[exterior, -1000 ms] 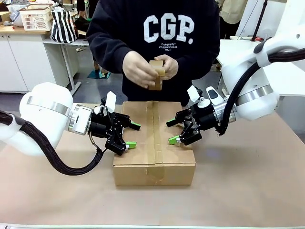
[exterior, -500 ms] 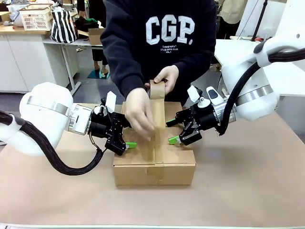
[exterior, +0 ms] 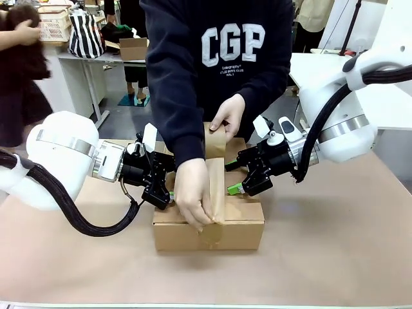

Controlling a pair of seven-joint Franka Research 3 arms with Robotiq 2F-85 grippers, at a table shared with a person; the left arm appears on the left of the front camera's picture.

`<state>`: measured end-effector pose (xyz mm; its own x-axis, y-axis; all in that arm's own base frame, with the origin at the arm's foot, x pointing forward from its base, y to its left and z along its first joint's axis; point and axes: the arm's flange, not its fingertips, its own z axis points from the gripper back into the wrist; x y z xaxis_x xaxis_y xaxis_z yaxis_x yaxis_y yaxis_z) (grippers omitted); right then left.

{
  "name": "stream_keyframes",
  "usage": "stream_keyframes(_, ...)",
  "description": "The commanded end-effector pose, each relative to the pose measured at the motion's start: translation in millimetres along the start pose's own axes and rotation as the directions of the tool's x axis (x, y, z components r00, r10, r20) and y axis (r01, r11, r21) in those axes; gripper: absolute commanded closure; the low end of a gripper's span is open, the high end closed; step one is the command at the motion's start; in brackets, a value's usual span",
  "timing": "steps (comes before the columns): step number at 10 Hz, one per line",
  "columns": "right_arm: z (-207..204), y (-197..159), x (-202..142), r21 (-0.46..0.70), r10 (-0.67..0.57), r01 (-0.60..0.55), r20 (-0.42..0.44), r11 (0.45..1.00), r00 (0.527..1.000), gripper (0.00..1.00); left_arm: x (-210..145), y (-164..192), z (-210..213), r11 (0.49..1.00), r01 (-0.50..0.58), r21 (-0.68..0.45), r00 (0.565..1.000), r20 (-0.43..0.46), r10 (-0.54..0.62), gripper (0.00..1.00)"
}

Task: Pack the gift set into the box.
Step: Press and hold the closed box until the human finishes sealing it.

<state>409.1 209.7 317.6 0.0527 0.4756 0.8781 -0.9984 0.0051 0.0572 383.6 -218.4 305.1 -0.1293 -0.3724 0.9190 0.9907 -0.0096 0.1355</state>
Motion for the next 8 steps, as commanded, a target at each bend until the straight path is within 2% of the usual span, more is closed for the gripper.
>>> stream_keyframes(1, -1.4, 1.1, -2.6, -0.001, -0.004, 0.004, -0.006, 1.0, 1.0, 0.0, -3.6, -1.9, 0.5, 1.0, 0.004, -0.013, 1.0, -0.008, -0.004, 0.0)
stream_keyframes(8, -1.4, 1.1, -2.6, -0.001, -0.004, 0.004, -0.006, 1.0, 1.0, 0.0, -3.6, -1.9, 0.5, 1.0, 0.004, -0.013, 1.0, -0.008, -0.004, 0.0)
